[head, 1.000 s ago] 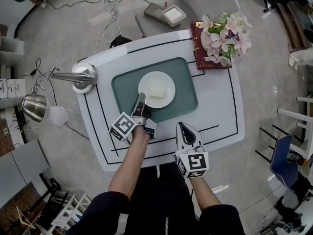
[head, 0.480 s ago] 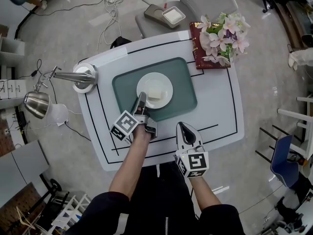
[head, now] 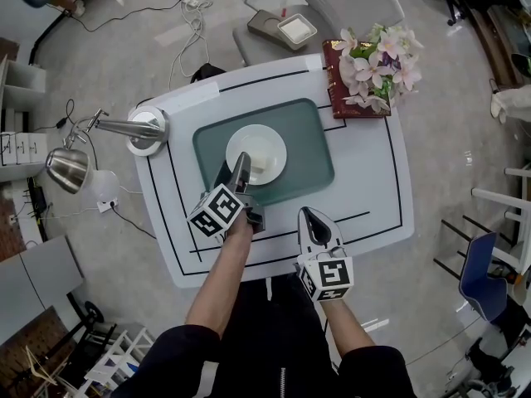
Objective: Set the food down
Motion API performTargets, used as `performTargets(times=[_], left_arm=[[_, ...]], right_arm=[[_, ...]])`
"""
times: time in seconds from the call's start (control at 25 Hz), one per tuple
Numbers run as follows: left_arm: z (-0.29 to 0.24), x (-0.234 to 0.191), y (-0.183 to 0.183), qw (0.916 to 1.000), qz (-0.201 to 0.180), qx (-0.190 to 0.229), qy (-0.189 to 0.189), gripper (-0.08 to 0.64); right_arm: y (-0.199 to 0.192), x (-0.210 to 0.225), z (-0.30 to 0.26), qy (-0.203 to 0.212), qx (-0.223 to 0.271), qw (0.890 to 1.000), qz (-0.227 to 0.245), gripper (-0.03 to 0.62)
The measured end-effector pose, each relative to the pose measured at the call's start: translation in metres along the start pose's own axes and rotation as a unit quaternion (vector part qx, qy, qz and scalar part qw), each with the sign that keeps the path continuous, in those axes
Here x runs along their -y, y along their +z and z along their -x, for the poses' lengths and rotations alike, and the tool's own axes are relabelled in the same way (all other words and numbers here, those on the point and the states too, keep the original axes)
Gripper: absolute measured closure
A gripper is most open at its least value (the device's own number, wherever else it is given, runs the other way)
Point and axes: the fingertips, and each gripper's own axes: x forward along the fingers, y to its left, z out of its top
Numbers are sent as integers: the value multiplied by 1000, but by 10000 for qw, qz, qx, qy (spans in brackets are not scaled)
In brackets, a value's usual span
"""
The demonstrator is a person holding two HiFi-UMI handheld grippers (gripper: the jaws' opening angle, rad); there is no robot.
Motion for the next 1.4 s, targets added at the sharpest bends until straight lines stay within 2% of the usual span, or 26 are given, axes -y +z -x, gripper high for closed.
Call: performTargets(times=[0.12,0.44,0.56,0.68,0.8,1.0,1.16,1.4], left_arm=[[1,-2,3,9997,-242,2,100,262],[14,-2,22,9991,-258,314,138,256],[31,6,37,9976,-416,547,-3,256],[54,18,51,9940,-746,752,-256,265],[84,27,63,9874,-1203,939,-412,310],[136,39,73,9746,-1713,1240,-735,546],[164,55,61,9627,-2221,1017,-1163,555],[213,68,43,9381,-3005,980,-1419,555]], right_arm=[[1,0,0,33,8,10000,14,583],[10,-9,-3,179,58,9998,85,583],[15,-17,-2,285,102,9994,145,583],[22,-28,-1,441,172,9986,223,583],[29,-42,1,604,240,9974,308,583],[34,-65,11,769,357,9955,420,583],[39,-81,25,732,502,9949,470,583],[40,-102,55,481,783,9945,505,583]])
